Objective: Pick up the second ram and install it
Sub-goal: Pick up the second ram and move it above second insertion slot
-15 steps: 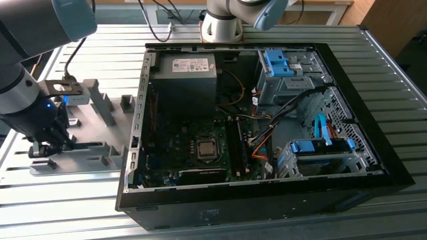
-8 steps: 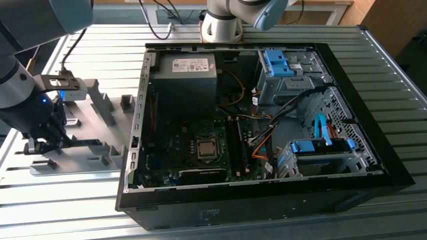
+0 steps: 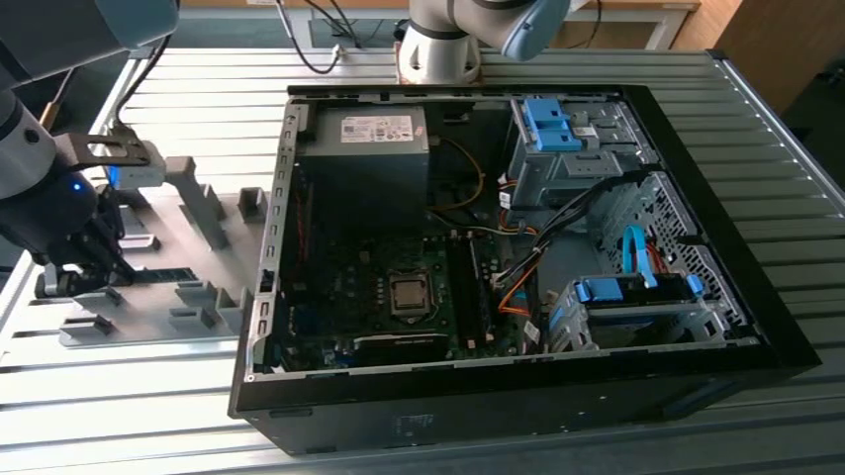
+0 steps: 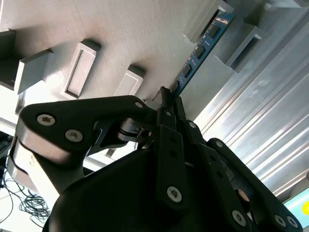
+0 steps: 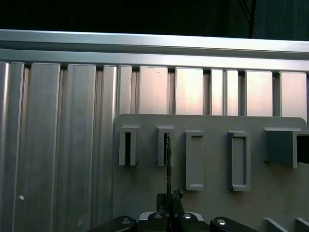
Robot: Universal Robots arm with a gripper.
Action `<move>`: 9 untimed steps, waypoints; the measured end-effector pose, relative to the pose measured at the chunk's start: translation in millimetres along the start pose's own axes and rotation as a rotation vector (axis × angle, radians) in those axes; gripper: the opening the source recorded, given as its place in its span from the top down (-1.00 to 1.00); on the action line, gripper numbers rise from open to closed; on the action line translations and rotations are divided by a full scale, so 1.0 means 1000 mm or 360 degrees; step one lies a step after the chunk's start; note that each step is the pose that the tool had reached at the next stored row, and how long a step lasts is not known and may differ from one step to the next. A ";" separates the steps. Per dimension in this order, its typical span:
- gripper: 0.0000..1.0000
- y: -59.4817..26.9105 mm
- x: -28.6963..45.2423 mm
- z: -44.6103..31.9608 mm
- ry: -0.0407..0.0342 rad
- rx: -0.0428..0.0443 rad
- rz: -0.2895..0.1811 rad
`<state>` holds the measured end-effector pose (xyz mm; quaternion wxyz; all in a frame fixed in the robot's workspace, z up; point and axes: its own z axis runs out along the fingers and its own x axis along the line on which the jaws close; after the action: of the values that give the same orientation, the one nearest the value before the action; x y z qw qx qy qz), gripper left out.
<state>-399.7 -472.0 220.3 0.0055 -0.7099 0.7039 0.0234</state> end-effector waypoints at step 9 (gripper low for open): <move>0.73 0.0001 0.0000 -0.0004 -0.0002 0.0000 0.0000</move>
<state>-399.7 -472.0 220.7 0.0059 -0.7099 0.7039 0.0238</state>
